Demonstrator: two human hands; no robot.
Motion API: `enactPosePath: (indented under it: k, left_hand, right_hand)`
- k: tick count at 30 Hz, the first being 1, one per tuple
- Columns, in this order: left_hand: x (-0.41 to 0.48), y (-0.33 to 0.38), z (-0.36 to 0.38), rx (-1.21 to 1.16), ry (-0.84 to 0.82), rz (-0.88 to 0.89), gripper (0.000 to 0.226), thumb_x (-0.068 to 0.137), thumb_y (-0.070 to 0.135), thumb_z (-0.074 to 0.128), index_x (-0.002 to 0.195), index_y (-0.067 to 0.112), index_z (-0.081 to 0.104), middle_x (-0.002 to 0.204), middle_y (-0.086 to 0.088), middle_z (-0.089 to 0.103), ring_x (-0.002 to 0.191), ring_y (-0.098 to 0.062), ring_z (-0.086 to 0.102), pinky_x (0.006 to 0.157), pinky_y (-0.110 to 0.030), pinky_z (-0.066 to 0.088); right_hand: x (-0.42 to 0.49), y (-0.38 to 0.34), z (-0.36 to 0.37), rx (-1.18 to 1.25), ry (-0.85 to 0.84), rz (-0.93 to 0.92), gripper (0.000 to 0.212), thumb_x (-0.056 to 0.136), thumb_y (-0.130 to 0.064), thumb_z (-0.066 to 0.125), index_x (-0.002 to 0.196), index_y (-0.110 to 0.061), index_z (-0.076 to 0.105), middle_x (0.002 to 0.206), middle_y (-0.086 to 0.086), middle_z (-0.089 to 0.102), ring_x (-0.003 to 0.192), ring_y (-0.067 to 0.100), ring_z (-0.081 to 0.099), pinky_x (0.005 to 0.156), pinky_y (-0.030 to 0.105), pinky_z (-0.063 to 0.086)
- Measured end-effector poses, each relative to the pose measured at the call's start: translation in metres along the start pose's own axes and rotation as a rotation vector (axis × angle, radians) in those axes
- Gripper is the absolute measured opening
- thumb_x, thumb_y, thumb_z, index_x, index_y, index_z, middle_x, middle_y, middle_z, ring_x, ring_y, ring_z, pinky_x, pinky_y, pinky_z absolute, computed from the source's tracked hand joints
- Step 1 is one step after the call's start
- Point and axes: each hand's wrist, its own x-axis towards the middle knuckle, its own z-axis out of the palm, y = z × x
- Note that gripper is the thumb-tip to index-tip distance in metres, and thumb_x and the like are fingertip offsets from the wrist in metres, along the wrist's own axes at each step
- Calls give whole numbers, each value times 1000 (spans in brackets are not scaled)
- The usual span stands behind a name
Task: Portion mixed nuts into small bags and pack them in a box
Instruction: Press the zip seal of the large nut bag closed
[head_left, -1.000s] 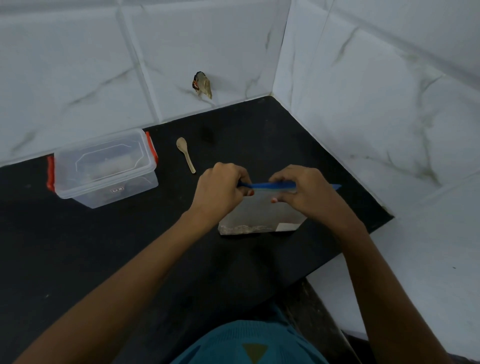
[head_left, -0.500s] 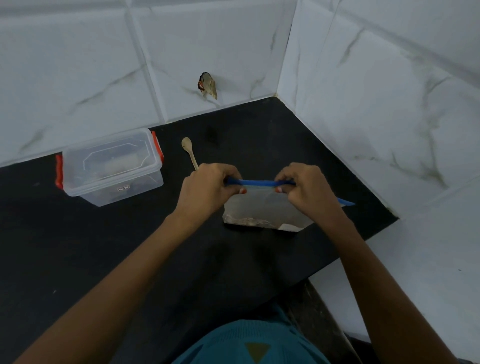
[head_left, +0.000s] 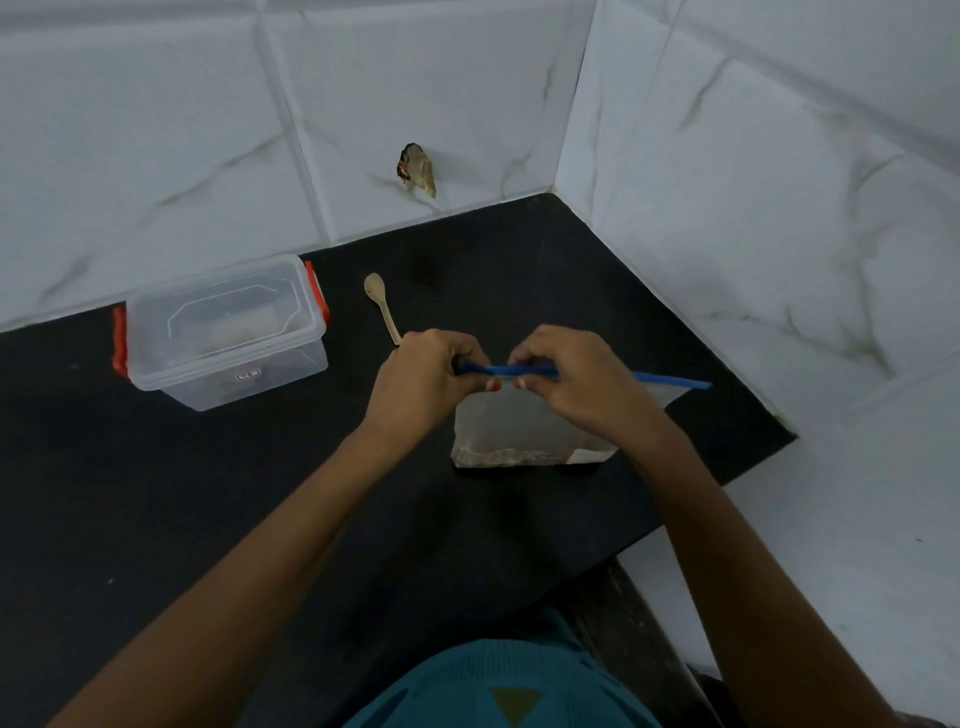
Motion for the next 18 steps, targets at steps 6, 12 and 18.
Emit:
enactPosePath:
  k: [6, 12, 18]
  left_hand:
    - [-4, -6, 1, -34, -10, 15, 19, 79, 22, 68, 97, 14, 67, 89, -1, 66, 83, -12, 62, 80, -26, 50]
    - [-7, -9, 1, -46, -26, 30, 20, 82, 20, 65, 100, 13, 66, 93, -2, 65, 81, -11, 60, 75, -21, 49]
    - [-8, -11, 3, -15, 21, 2, 12, 87, 14, 59, 98, 15, 64, 82, 9, 54, 68, 2, 50, 60, -9, 41]
  right_hand:
    - [6, -3, 11, -64, 11, -79, 17, 86, -15, 59, 102, -9, 64, 95, 0, 57, 86, 6, 46, 89, 29, 40]
    - [8, -2, 20, -29, 108, -110, 8, 82, -5, 62, 88, -4, 67, 84, 5, 59, 77, 6, 44, 80, 21, 30]
    - [11, 2, 19, 36, 30, -98, 17, 81, -9, 66, 96, -1, 66, 92, 9, 58, 78, 7, 49, 76, 19, 41]
